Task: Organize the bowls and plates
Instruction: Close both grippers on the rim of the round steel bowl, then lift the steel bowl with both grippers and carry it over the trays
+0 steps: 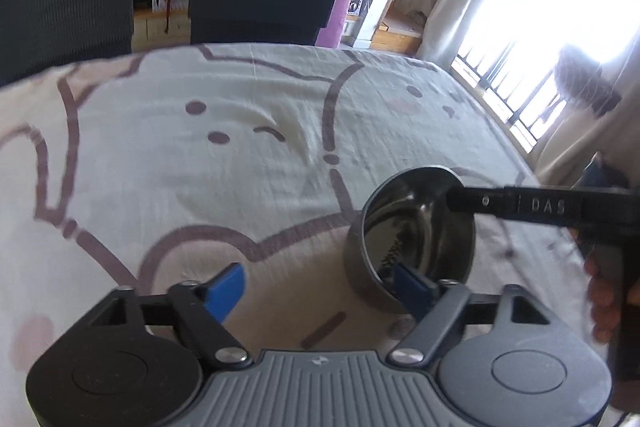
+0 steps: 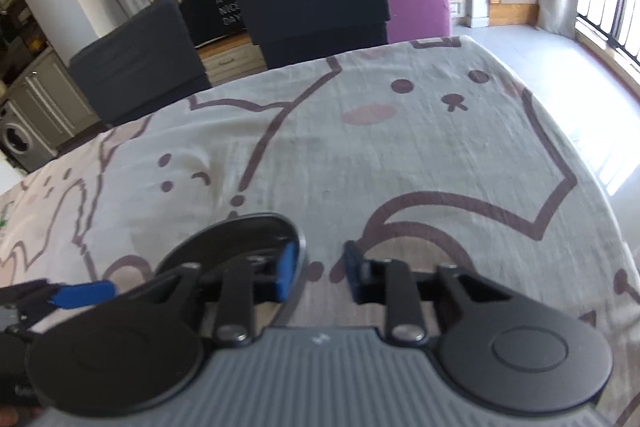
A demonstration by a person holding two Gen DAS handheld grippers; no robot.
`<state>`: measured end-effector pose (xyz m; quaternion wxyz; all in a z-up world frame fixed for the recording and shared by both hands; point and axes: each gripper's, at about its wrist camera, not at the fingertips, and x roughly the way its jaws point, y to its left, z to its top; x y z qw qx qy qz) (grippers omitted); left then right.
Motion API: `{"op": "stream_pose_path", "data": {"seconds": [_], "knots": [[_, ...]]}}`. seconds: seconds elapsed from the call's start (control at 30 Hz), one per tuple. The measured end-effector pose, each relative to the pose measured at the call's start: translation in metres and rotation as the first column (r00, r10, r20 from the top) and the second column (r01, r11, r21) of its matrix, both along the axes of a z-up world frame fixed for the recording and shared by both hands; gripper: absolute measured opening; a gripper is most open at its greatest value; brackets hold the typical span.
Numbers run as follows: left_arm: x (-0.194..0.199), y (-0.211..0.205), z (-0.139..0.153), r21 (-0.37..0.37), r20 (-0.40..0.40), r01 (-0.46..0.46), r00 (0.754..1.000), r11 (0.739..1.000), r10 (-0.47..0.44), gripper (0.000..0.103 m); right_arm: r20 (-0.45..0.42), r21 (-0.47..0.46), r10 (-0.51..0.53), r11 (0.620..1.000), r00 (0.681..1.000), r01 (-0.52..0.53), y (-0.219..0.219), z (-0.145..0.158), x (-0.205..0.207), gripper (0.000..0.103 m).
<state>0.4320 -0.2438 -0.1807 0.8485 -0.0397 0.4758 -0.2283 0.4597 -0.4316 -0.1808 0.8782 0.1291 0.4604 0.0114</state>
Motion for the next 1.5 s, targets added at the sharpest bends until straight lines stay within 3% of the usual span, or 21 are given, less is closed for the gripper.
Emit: {"op": "stream_pose_path", "data": {"seconds": [0.03,0.13,0.23,0.57,0.9,1.27,1.5], "knots": [[0.000,0.001,0.001,-0.021,-0.006,-0.001,1.000,1.000,0.000,0.061,-0.001,0.011,-0.002,1.000,1.000,0.002,0.000,0.001,-0.001,0.018],[-0.003,0.000,0.004,-0.062,-0.009,-0.002,1.000,0.998,0.002,0.041,0.009,0.026,0.005,1.000,1.000,-0.006,0.001,0.003,-0.006,0.011],[-0.006,-0.006,0.007,-0.085,-0.008,0.018,1.000,0.996,-0.018,0.013,0.017,0.013,0.023,1.000,1.000,-0.023,0.004,0.007,-0.011,0.010],[-0.016,-0.004,0.017,-0.096,0.002,-0.004,1.000,0.995,0.004,0.006,0.027,0.005,0.046,0.999,0.999,-0.046,0.005,0.017,-0.026,0.007],[-0.054,0.016,0.068,-0.111,0.097,0.009,0.995,0.994,0.002,0.005,0.077,0.021,0.037,0.999,0.996,-0.038,0.017,0.056,-0.059,0.006],[-0.119,0.076,0.121,-0.159,0.157,-0.012,0.987,0.987,0.038,0.005,0.186,0.029,0.088,0.995,0.979,-0.095,0.067,0.122,-0.133,0.007],[-0.163,0.108,0.137,-0.178,0.183,0.007,0.983,0.984,0.026,0.005,0.214,0.047,0.108,0.992,0.971,-0.121,0.093,0.141,-0.188,0.007]]}}
